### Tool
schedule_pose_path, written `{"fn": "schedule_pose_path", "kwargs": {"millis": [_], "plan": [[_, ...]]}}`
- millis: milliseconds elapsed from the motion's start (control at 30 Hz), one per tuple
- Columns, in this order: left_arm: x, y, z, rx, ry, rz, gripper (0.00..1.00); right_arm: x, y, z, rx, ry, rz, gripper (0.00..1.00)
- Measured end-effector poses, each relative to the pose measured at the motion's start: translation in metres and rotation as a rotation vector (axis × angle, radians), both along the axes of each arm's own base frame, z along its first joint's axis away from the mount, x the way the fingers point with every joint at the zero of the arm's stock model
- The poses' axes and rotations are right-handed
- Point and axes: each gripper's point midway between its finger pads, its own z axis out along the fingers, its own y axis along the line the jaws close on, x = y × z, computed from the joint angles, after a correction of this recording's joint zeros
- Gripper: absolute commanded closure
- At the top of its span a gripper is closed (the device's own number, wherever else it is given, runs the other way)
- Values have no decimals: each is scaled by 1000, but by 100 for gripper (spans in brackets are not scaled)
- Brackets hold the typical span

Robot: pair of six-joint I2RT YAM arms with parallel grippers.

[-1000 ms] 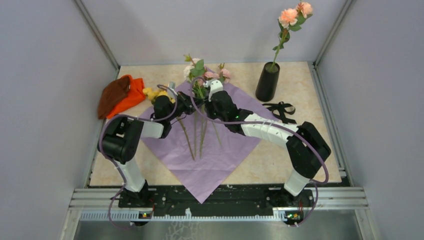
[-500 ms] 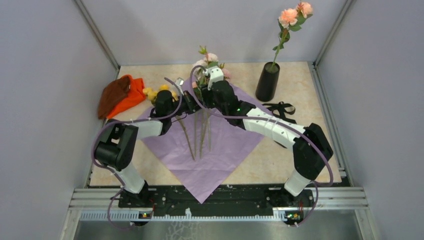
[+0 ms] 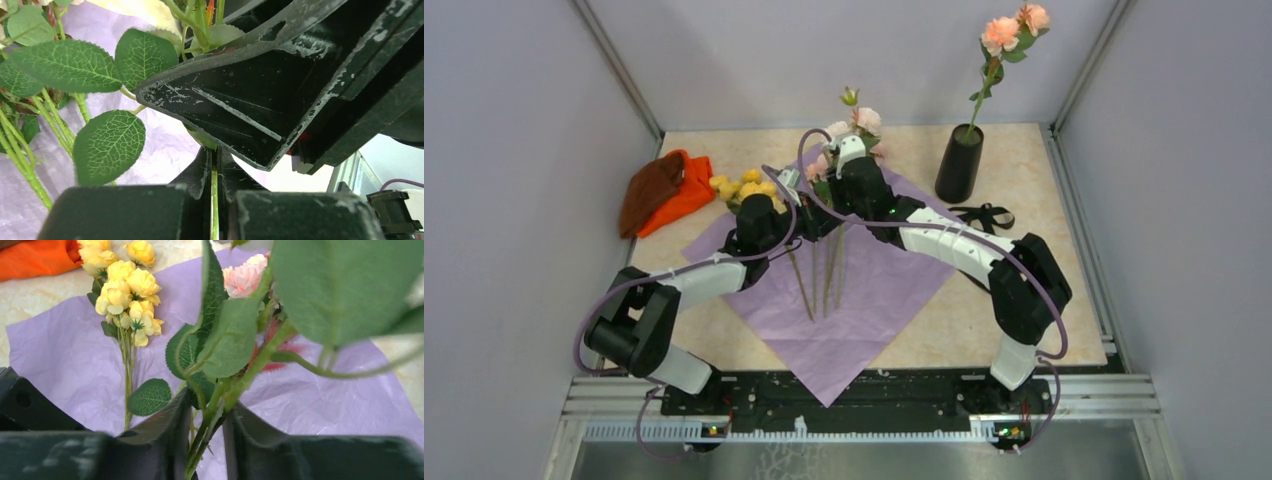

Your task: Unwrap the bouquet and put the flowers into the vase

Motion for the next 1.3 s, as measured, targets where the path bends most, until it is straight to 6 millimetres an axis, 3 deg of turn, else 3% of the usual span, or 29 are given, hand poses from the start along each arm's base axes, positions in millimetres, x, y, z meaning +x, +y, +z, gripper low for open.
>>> {"fn": "schedule_pose_path", "kwargs": {"millis": [67, 200, 267, 333, 367, 433, 767, 933, 1033, 1300], "plan": [[1, 1, 2, 8, -11, 9, 100, -1, 2, 0, 13, 7, 6, 100], [0, 1, 2, 21, -17, 23, 100, -5, 11, 3, 40, 6, 25, 100], [1, 2, 2, 28, -22, 30, 81, -5, 11, 4, 45, 6, 24, 100], [1, 2, 1, 34, -24, 38, 40, -5, 11, 4, 43, 5, 25, 100], [1, 2, 1, 42, -31, 36, 27, -4, 10, 4, 36, 0, 24, 100], [1, 4, -5, 57, -14, 49, 15, -1, 4, 4, 13, -10, 15, 100], [-7, 2, 0, 49, -23, 37, 15, 21, -23, 24, -35, -60, -32, 100], [-11, 3, -8, 59, -6, 39, 15, 41, -44, 50, -62, -127, -75, 100], [-14, 5, -15, 68, 7, 39, 15, 59, -68, 84, -69, -200, -114, 100], [-13, 3, -27, 74, 30, 37, 16, 101, -138, 210, -59, -501, -246, 100]]}}
